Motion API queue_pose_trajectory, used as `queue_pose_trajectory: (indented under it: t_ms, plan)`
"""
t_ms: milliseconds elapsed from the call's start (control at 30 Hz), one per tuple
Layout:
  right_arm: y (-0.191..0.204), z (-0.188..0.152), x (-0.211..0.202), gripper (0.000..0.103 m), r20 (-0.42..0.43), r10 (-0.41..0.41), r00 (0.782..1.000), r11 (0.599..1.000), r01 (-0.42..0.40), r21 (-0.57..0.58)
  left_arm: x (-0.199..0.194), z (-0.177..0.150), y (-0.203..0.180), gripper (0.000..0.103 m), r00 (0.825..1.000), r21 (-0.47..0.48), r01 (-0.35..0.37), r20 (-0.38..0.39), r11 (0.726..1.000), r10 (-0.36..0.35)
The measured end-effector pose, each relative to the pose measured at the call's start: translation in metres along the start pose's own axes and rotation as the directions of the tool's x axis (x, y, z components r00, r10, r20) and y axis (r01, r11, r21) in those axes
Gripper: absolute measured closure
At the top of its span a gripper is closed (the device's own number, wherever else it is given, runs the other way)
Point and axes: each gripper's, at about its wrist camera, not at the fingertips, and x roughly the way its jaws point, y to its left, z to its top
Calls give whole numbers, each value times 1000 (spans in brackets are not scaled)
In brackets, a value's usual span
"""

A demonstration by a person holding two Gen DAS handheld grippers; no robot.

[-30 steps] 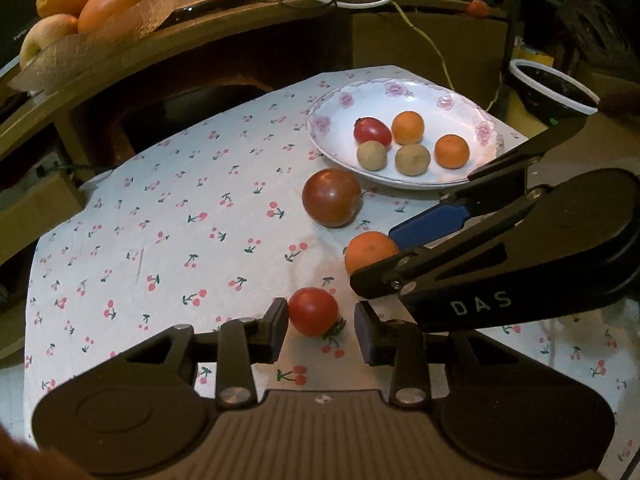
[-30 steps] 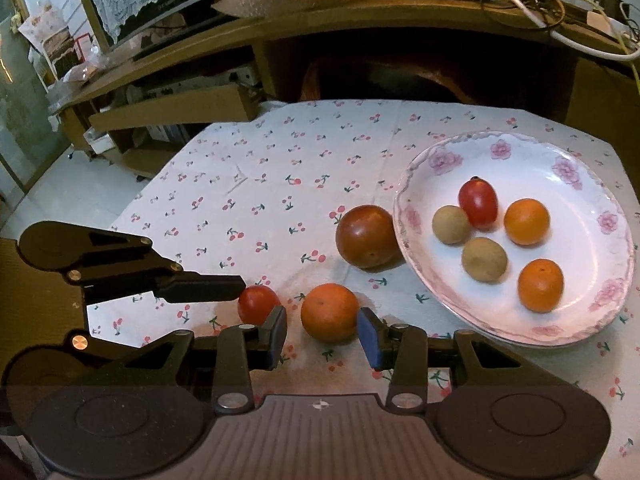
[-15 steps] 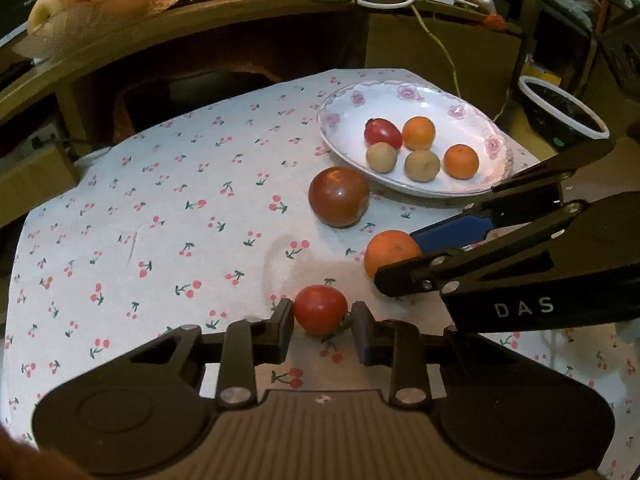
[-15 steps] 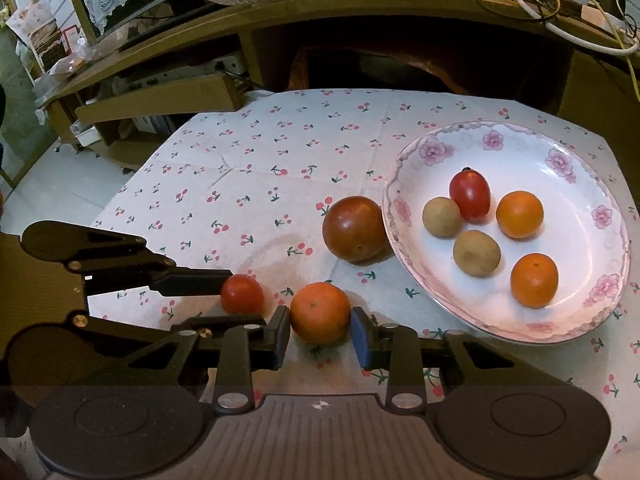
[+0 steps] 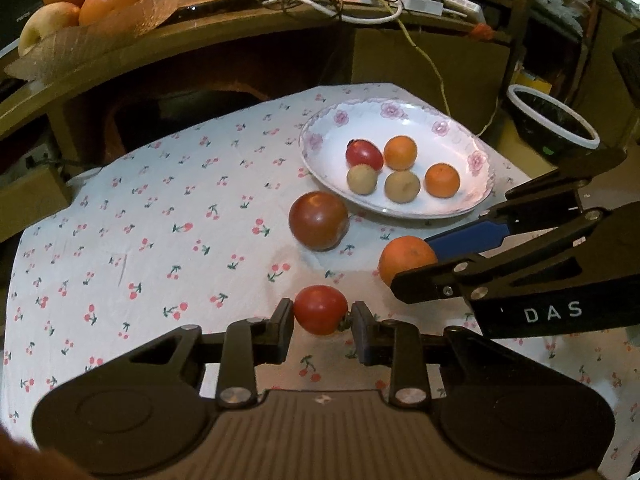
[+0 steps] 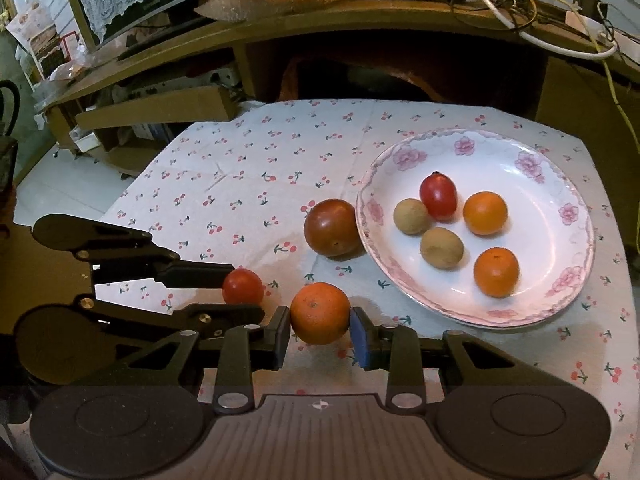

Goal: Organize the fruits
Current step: 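Carry the tangerine into the plate and open the right gripper while the left carries the tomato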

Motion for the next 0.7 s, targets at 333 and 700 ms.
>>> queue_pose_trajectory:
  t_ms: [333, 700]
  plan:
    - [-13, 2, -18, 70, 51, -32, 998, 999, 30, 29, 2, 25, -19, 67, 999, 25, 3, 38, 1000, -4]
    - [-49, 10, -30, 70, 116, -113, 987, 989, 101, 103, 26, 61, -40, 67, 997, 48, -35, 67, 998, 32]
